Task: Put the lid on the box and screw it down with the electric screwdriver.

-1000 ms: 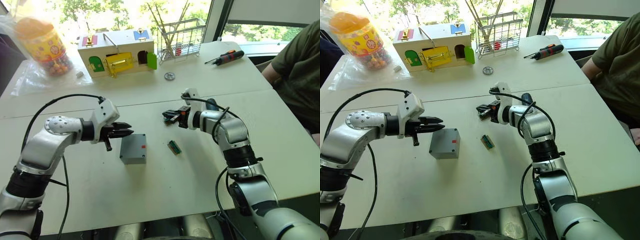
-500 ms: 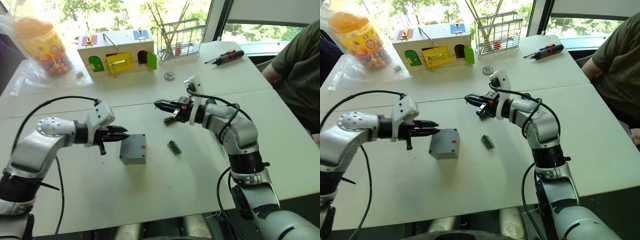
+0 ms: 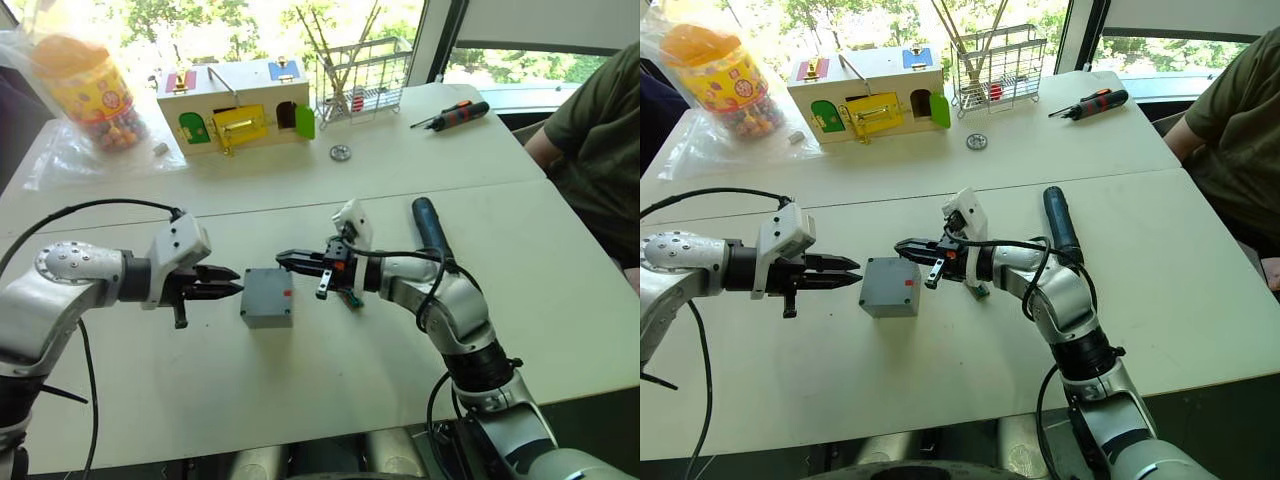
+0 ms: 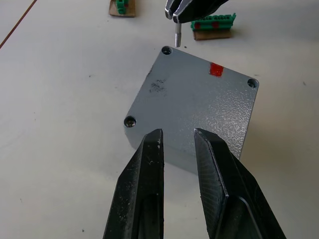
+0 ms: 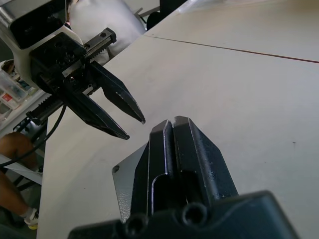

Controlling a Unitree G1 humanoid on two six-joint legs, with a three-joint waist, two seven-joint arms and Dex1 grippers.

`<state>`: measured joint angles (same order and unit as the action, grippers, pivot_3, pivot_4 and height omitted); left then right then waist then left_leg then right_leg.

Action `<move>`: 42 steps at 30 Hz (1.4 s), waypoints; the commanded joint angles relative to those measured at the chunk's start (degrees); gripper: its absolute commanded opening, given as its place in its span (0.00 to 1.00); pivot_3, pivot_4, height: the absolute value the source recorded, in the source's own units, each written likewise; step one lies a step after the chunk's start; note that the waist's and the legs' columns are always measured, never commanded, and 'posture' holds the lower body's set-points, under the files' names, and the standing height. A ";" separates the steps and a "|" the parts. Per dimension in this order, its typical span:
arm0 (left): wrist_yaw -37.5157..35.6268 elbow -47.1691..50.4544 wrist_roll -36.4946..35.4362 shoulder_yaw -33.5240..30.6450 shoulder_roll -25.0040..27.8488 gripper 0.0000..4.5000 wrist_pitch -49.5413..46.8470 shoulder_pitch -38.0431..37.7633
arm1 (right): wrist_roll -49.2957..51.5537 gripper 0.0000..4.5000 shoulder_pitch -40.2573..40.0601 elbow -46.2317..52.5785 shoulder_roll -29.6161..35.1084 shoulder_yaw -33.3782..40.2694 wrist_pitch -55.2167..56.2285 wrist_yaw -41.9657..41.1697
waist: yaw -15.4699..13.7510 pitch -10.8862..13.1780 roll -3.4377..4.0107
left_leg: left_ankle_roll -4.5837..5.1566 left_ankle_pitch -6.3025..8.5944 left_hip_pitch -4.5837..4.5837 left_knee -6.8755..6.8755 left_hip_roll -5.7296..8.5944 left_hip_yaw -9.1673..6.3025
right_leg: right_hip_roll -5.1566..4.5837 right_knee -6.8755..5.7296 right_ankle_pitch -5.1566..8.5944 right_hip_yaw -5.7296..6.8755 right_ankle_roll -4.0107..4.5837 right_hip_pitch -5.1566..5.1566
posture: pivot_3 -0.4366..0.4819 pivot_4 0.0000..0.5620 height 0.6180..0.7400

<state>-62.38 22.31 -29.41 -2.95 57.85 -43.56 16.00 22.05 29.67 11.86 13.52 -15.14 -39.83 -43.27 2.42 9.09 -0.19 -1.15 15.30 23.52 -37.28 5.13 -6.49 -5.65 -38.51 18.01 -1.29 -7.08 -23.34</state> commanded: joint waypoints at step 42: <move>1.57 -0.07 -0.24 1.09 -1.02 0.21 0.48 3.15 | -4.39 0.31 -0.26 -3.98 1.36 -2.02 5.18 -0.66 | 0.04 0.00 0.00 | 0.00 0.00 0.00 0.02 -0.01 0.00 | 0.02 0.00 0.00 0.00 0.00 -0.01 | 0.48 0.27 1.00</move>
<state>-60.99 21.96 -29.28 -1.20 56.99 -43.48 18.01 17.55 28.92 6.98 14.96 -17.40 -35.72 -43.79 2.46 9.09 -0.19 -1.15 15.30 23.52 -37.26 5.13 -6.49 -5.64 -38.51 18.01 -1.29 -7.08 -23.35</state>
